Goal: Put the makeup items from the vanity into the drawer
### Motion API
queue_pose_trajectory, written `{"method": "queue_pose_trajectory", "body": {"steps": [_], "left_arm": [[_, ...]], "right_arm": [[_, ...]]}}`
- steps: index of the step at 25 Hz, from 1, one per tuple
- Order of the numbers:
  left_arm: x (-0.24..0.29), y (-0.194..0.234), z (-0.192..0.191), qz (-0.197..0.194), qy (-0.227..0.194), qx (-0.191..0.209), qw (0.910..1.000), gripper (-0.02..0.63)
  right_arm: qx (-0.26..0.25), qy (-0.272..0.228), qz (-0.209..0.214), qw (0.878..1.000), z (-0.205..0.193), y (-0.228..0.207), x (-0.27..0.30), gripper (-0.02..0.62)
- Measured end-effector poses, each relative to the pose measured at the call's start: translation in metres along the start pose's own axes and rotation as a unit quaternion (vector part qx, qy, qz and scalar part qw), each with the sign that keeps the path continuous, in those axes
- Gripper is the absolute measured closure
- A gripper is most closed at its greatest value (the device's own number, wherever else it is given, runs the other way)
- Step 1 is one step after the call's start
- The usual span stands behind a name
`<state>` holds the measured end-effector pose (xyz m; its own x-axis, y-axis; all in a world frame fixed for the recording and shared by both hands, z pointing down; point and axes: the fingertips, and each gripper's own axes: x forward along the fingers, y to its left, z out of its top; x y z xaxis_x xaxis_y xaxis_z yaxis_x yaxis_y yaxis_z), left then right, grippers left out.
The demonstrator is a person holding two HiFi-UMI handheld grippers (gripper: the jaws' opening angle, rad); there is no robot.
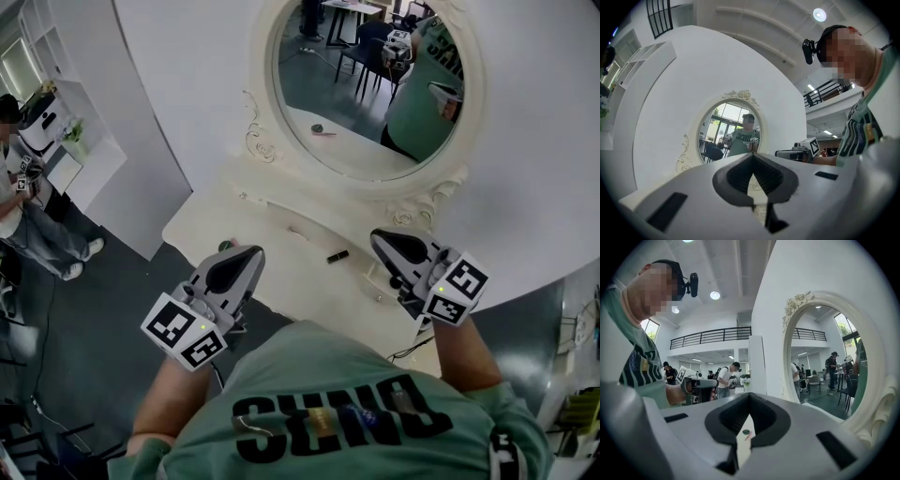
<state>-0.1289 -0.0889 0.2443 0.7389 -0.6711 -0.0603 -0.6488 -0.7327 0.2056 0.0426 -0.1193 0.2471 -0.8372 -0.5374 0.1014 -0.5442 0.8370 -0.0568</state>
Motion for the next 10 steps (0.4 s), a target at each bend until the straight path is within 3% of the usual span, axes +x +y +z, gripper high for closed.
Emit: {"method": "queue_pose_trajectory", "body": {"steps": [10], "left_arm": [[-0.0001,-0.0009,0.003,0.0,-0.002,0.0,1.0,0.598]], "right_arm": [[-0.004,0.0,0.004,1.0,0.0031,0.0021,0.0005,0.586]]}}
